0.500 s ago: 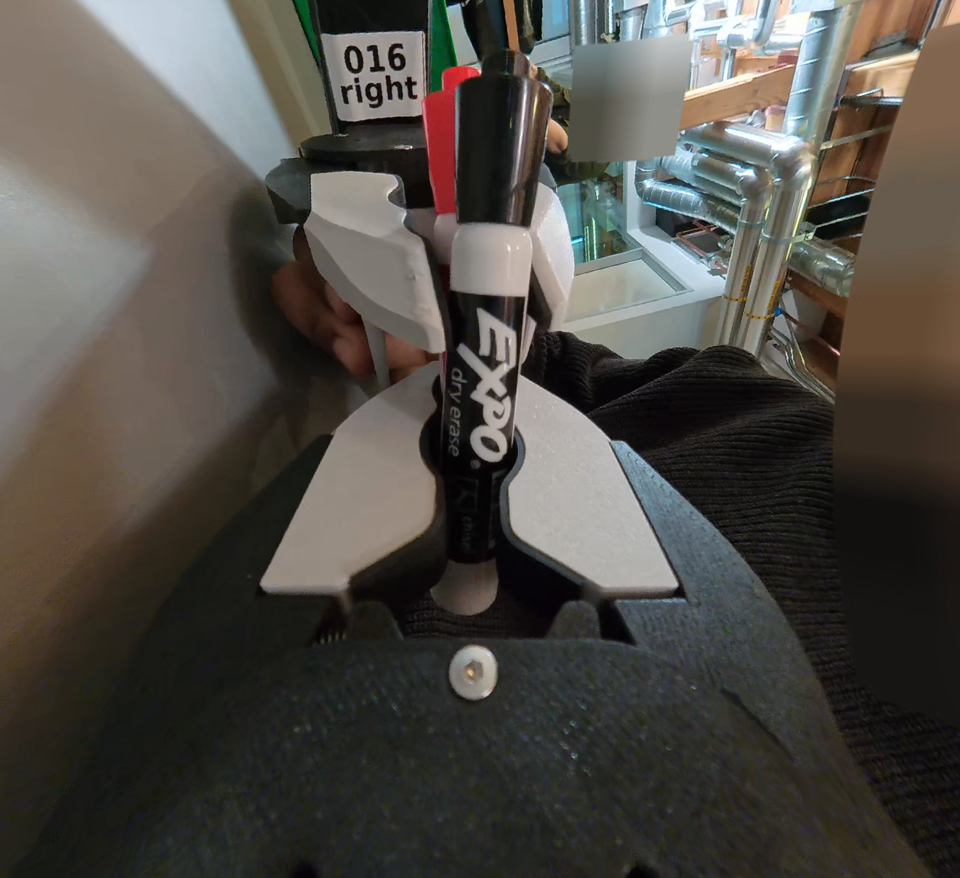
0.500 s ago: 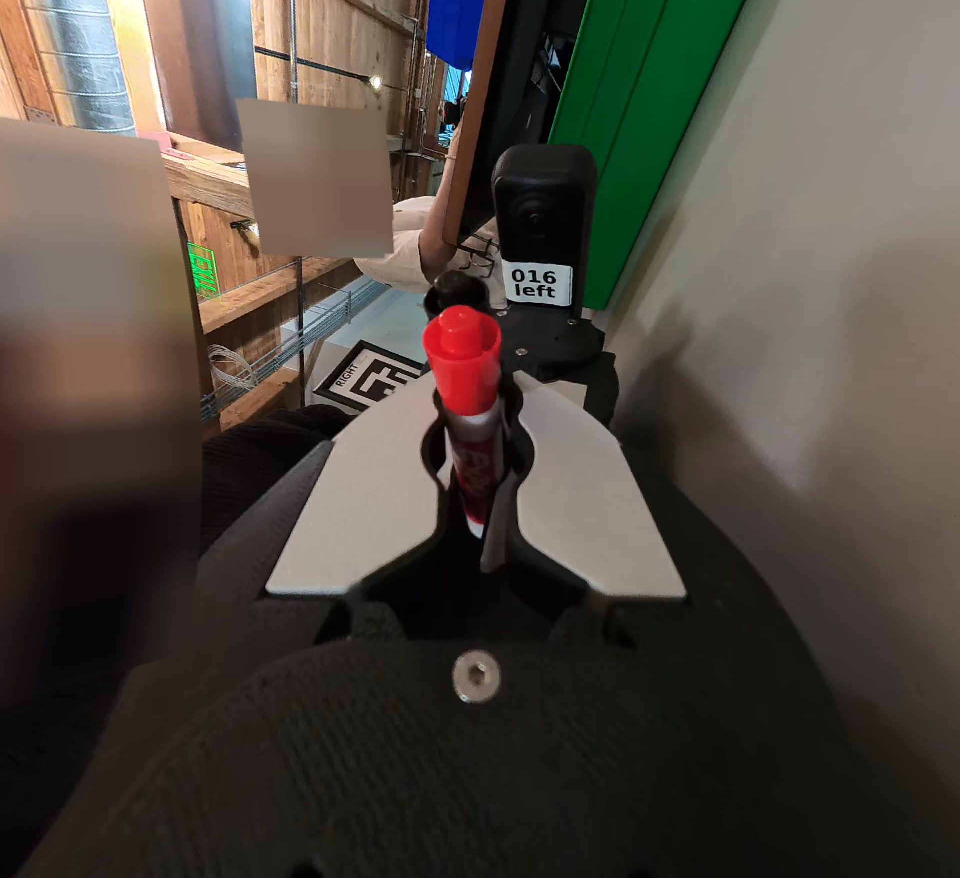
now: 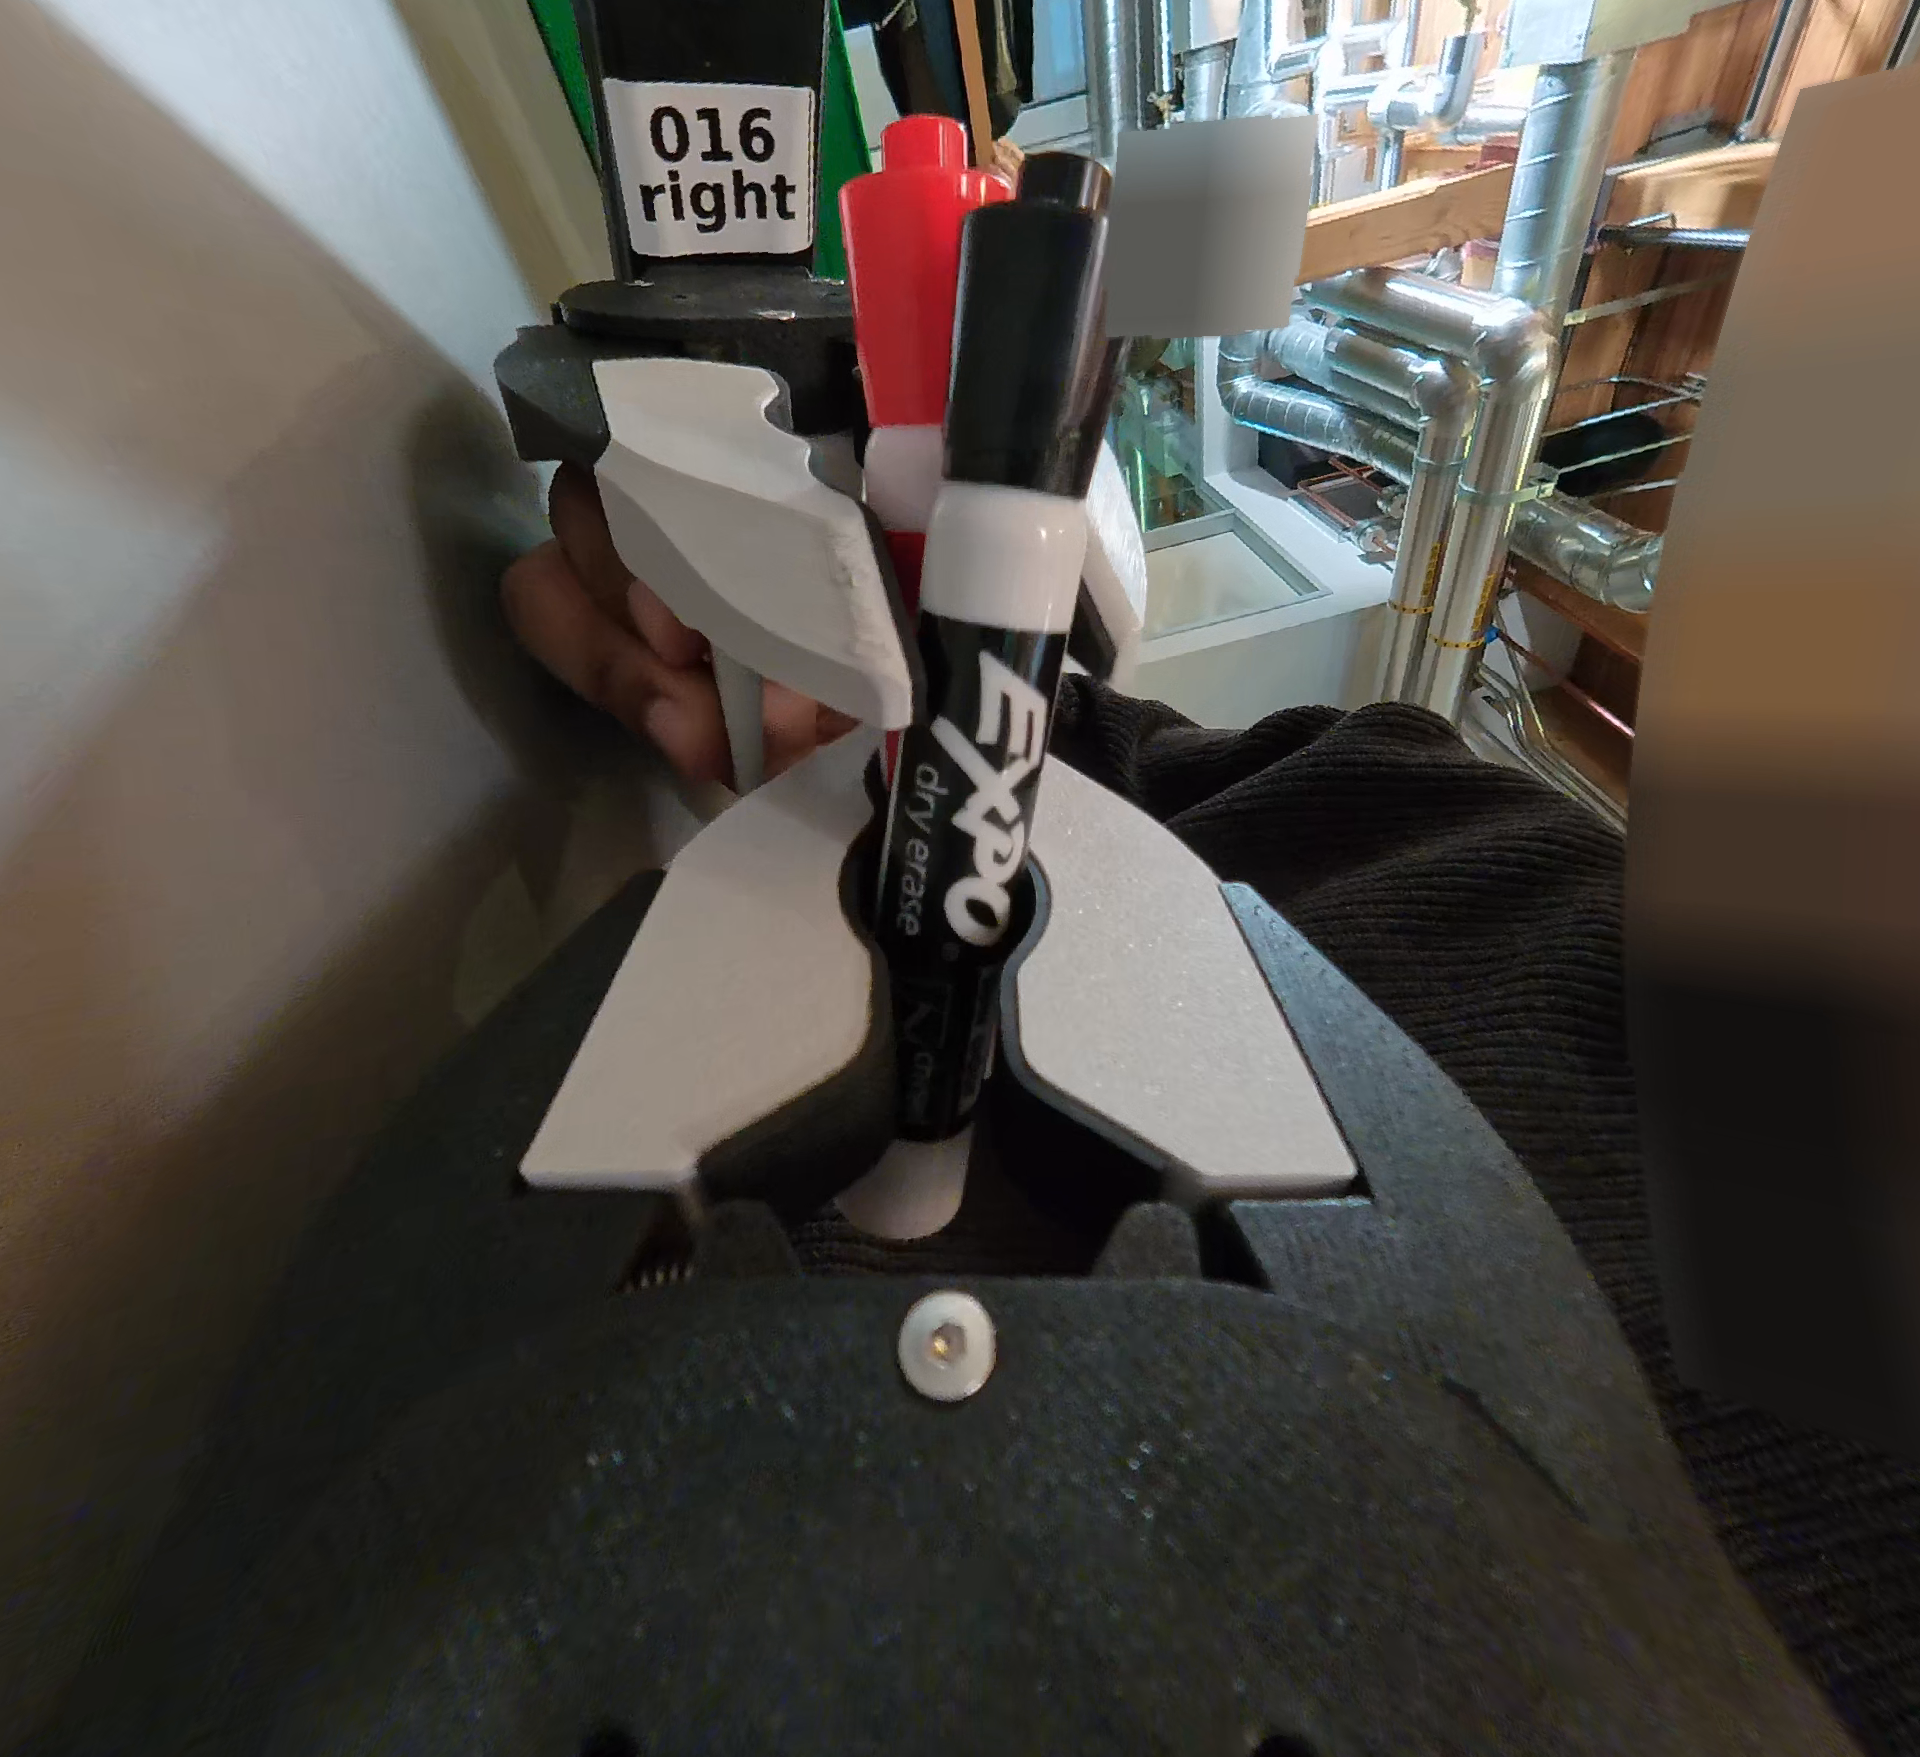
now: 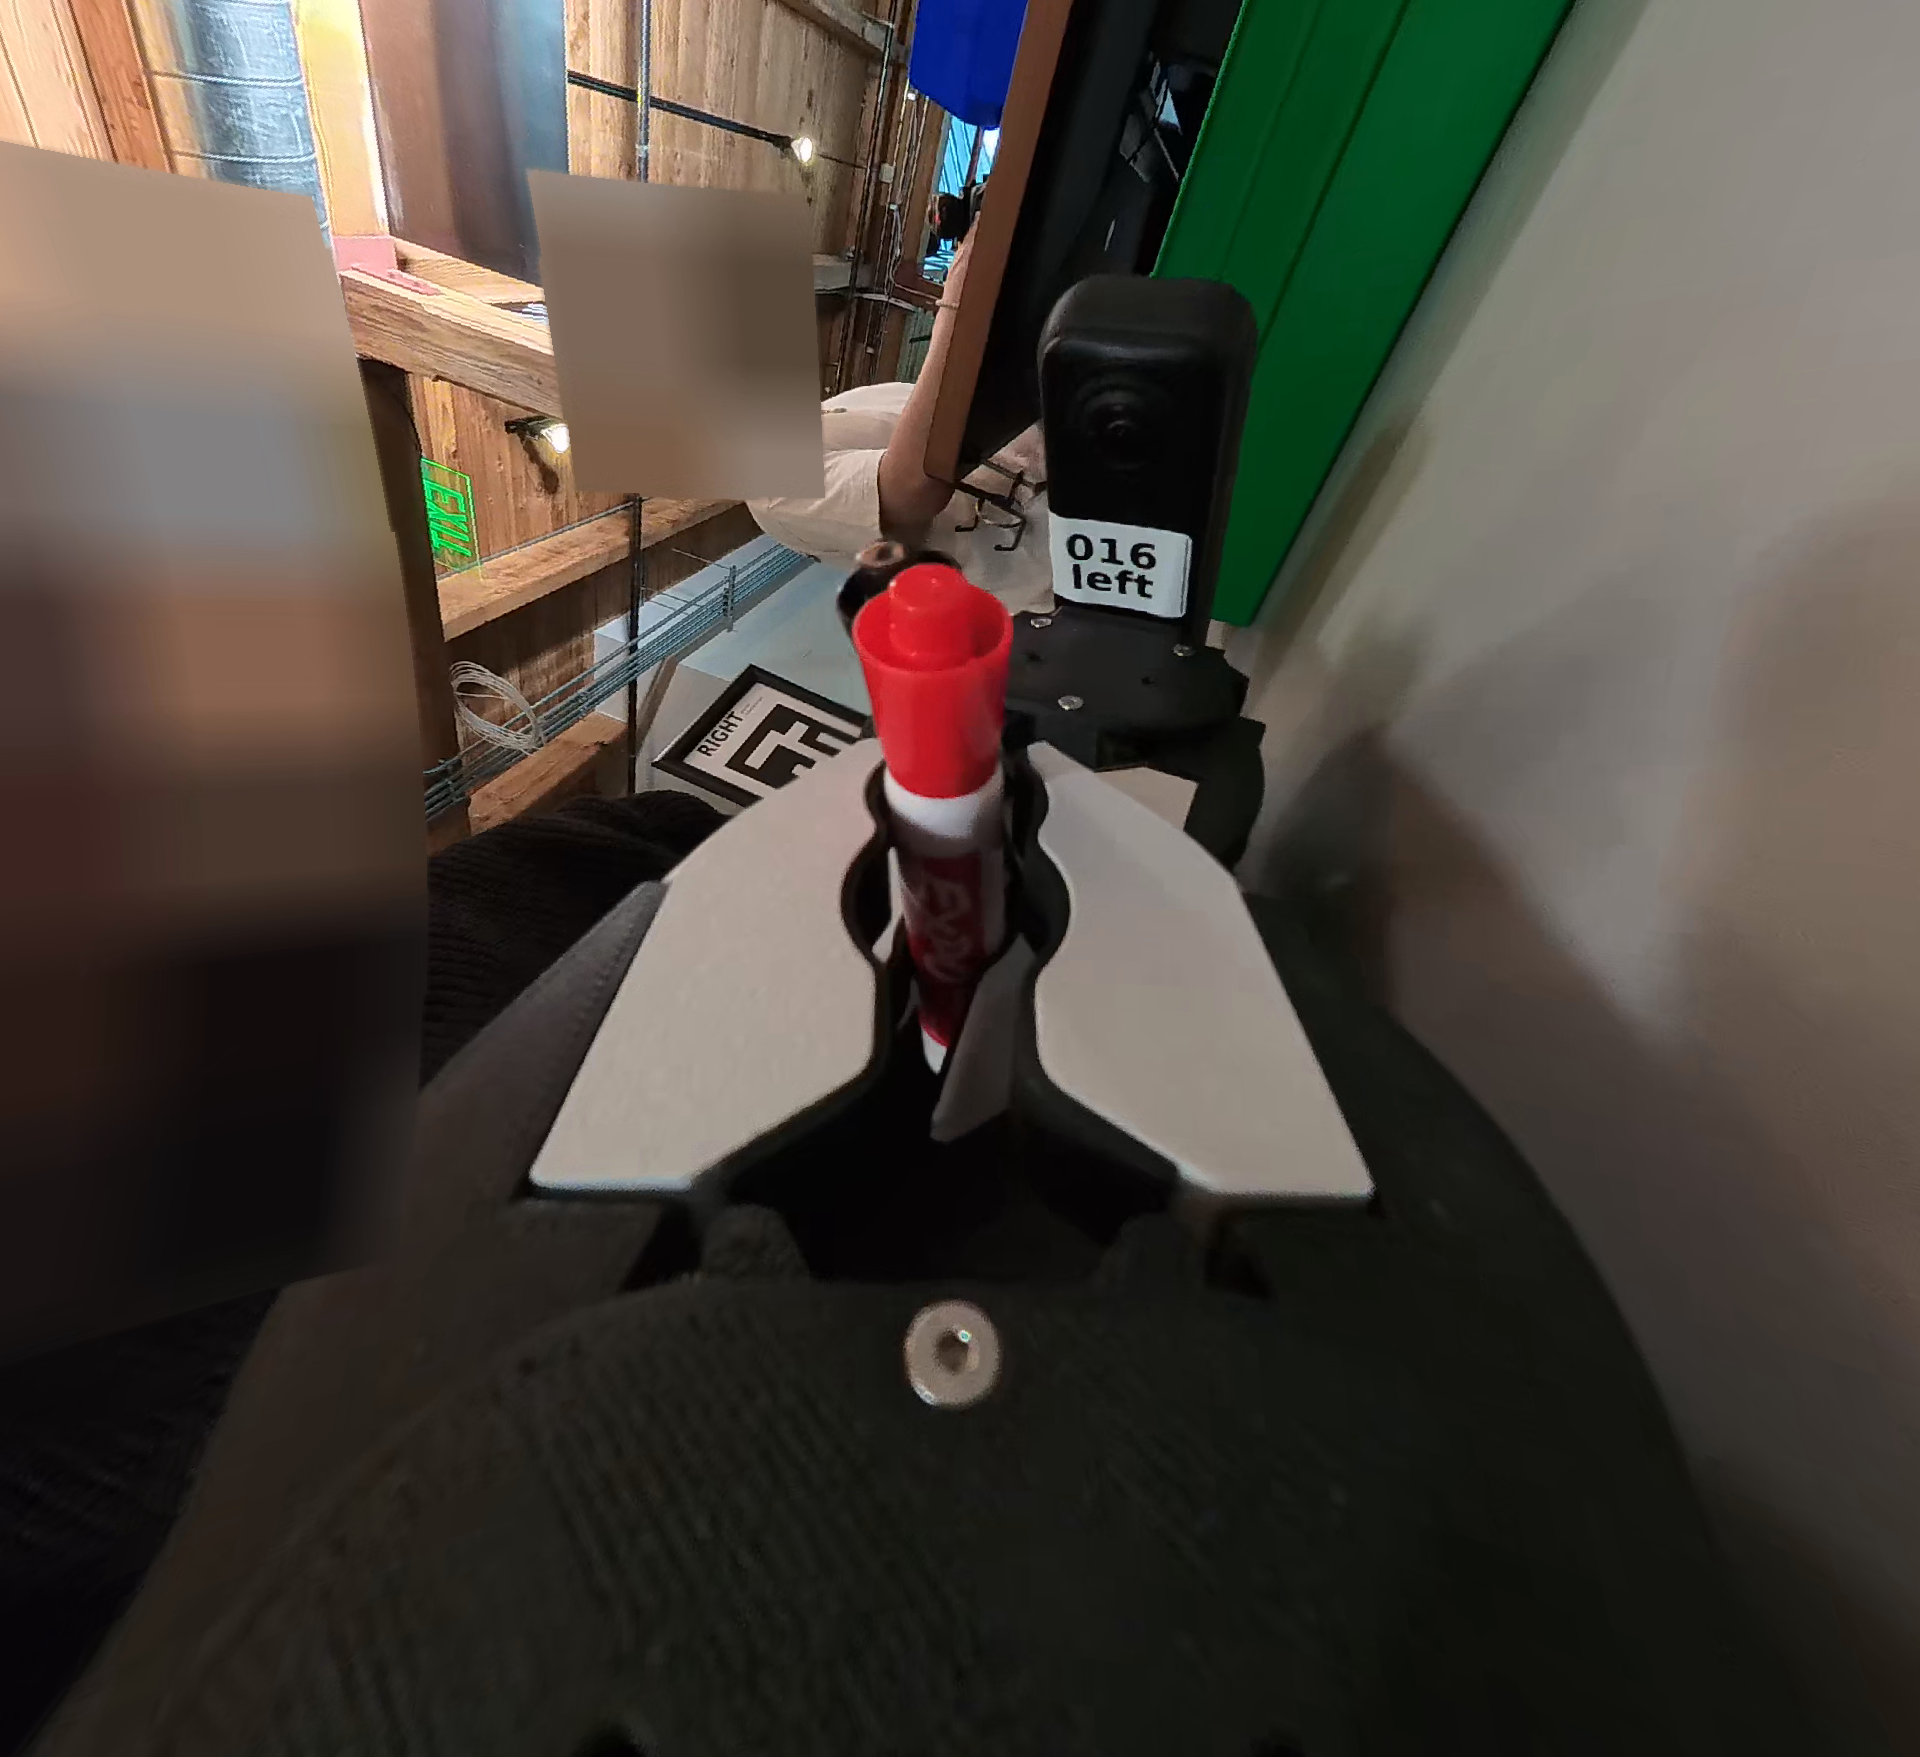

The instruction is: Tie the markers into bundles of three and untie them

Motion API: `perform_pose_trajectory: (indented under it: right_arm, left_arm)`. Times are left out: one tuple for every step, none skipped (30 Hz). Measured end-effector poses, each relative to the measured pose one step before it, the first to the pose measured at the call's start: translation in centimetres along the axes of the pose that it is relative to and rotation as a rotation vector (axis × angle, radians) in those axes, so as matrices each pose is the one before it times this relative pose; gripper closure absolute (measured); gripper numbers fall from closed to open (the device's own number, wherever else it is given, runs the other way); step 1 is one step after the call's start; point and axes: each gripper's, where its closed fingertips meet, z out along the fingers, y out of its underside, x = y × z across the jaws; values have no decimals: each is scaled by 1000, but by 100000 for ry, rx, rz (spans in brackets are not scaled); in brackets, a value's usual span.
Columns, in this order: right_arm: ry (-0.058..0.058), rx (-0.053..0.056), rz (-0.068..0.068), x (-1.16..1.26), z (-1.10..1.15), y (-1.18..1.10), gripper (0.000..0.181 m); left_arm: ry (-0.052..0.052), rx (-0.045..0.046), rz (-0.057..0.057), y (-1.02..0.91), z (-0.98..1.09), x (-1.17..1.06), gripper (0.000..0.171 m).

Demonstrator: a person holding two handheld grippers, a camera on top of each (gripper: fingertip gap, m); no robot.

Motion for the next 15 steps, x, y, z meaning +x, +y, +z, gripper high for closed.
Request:
perform_pose_trajectory:
  right_arm:
    - [252, 105, -582, -34, -77, -94, 160]
    - [65, -55, -467, -66, -97, -80, 161]
    - [133, -266, -453, -41, -87, -52, 161]
    - [185, -201, -411, -21, -63, -23, 161]
    - [80, 300, -288, -17, -62, -62, 161]
    - [-156, 861, 93, -33, -72, -139, 160]
    - [-431, 1089, 565, -44, -103, -193, 161]
    - [-455, 1041, 592, -41, -132, -206, 161]
    - [-302, 441, 309, -25, -122, -112, 160]
    - [-3, -270, 39, 7, -76, -22, 160]
    - [94, -472, -61, 1, -30, 42, 160]
    - [-171, -195, 49, -44, 7, 33, 160]
    - [-347, 6, 299, -44, 8, 4, 160]
    - [-377, -49, 346, -51, 12, 17, 160]
    - [-205, -33, 318, -7, 15, 27, 160]
  left_arm:
    - [516, -141, 177, 26, -45, 60, 156]
    - [159, -279, 148, 54, 3, 22, 156]
    - [-178, -242, 255, 52, 16, -10, 156]
    - [-392, -181, 338, 50, 14, -41, 156]
    - [-406, -364, 408, 55, 16, -33, 156]
    - [-287, -509, 516, 67, 12, -28, 156]
    - [-417, -208, 514, 33, 0, -29, 156]
    - [-675, 432, 459, -53, -6, -64, 156]
    - [-492, 159, 163, -32, -9, -56, 156]
    - [-197, -571, -154, 60, 28, -35, 156]
    - [116, -445, 56, 59, 33, 16, 156]
    - [-60, -3, 286, 14, 34, 24, 156]
    - [-70, -269, 288, 38, 37, 28, 156]
    - [-131, -533, 343, 65, 24, 14, 156]
    - [-367, -306, 337, 35, 3, -34, 156]
